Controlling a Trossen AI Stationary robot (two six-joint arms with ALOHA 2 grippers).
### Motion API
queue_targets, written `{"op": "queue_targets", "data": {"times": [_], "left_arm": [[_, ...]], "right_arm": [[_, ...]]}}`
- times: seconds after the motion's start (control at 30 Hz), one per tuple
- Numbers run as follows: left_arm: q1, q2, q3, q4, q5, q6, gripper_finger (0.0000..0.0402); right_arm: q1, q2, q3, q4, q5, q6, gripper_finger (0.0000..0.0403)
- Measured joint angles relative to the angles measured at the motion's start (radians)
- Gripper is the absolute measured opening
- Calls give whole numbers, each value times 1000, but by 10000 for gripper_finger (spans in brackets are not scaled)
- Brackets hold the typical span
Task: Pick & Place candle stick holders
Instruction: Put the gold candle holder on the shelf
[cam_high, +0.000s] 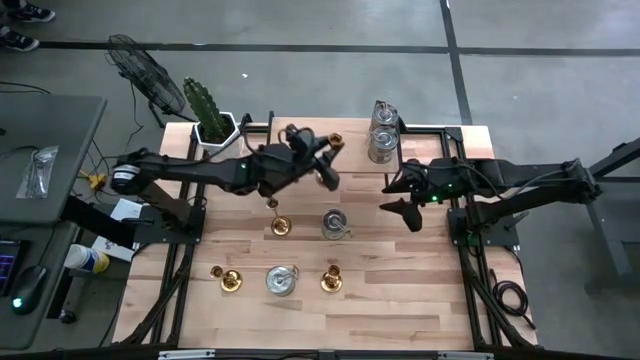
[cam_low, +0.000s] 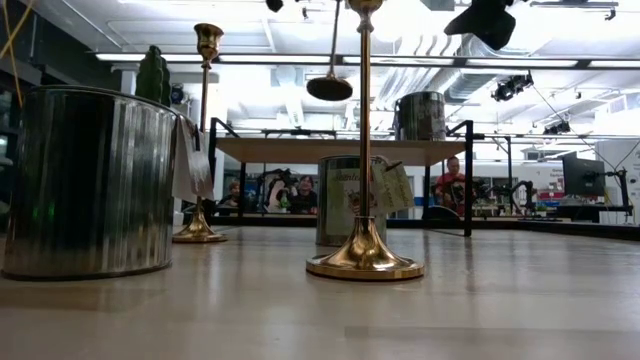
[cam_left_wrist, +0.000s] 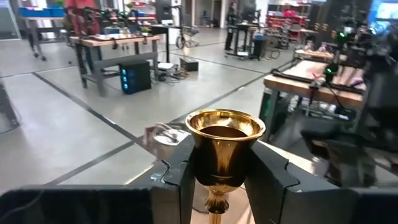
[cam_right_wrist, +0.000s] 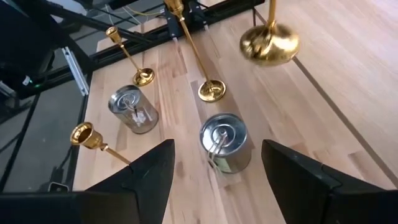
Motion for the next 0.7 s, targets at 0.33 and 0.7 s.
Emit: {"op": "queue_targets", "data": {"times": [0.33, 0.7], "left_arm": [[117, -16, 0, -2, 3, -14, 103], [225, -15, 0, -5, -16, -26, 103]], "right_arm": [[0, 0, -1, 0, 35, 7, 233], [0, 0, -1, -1, 106, 27, 233]]}}
